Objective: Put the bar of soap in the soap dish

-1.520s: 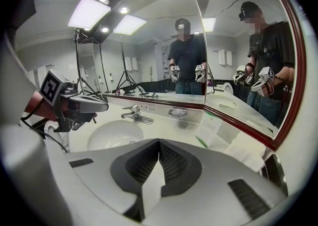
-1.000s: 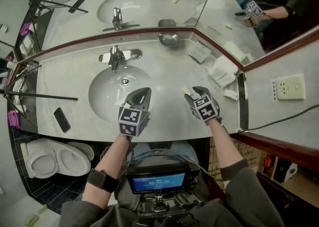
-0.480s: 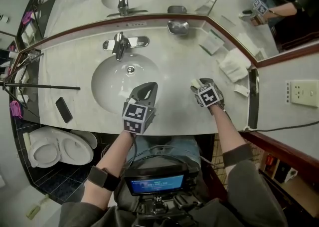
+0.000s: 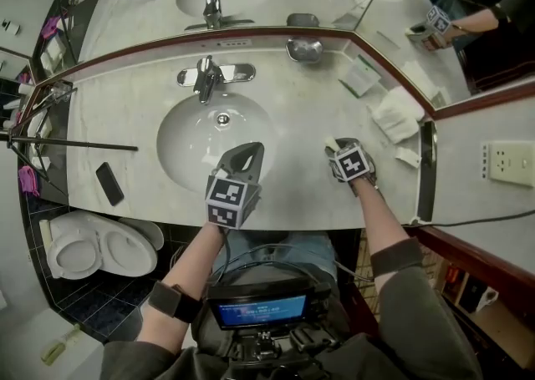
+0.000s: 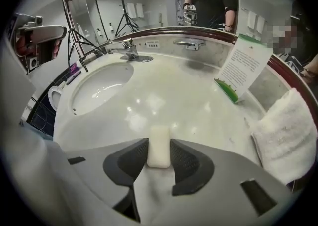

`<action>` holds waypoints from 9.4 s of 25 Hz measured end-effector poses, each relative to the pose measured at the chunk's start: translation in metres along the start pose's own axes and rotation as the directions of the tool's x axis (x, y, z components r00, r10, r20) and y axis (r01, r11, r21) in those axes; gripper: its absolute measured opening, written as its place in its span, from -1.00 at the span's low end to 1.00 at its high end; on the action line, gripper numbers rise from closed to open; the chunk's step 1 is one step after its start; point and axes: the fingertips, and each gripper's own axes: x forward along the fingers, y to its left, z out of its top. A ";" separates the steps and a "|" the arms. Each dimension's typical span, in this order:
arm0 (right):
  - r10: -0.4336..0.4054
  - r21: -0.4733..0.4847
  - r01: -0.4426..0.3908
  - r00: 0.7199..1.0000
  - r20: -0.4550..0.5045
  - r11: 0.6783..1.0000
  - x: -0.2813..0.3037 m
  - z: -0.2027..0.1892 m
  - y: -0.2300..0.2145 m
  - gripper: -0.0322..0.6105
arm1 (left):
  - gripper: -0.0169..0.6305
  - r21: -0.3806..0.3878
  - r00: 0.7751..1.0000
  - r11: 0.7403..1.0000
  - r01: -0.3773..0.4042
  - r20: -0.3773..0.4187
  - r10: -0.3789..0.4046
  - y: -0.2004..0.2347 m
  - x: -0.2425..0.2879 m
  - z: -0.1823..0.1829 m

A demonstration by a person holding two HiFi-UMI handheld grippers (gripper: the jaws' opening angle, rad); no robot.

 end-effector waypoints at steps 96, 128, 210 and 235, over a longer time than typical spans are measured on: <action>-0.018 -0.215 0.122 0.902 0.432 0.969 -0.107 0.235 -0.007 -0.79 | -0.94 0.032 0.997 0.999 -0.034 0.074 0.031 0.035 0.079 0.088; -0.131 0.182 0.040 0.844 0.520 0.982 -0.191 0.077 0.021 -0.84 | -0.94 0.054 0.995 0.998 0.027 0.093 -0.032 -0.017 -0.012 0.054; -0.016 -0.167 0.087 0.922 0.388 0.982 -0.092 0.275 -0.048 -0.41 | -0.94 0.008 0.998 1.000 -0.013 0.064 0.012 0.040 0.067 0.074; 0.109 -0.259 -0.024 0.941 0.321 0.966 -0.094 0.130 0.082 -0.41 | -0.94 0.045 0.996 0.996 -0.075 0.059 0.072 0.027 -0.008 0.061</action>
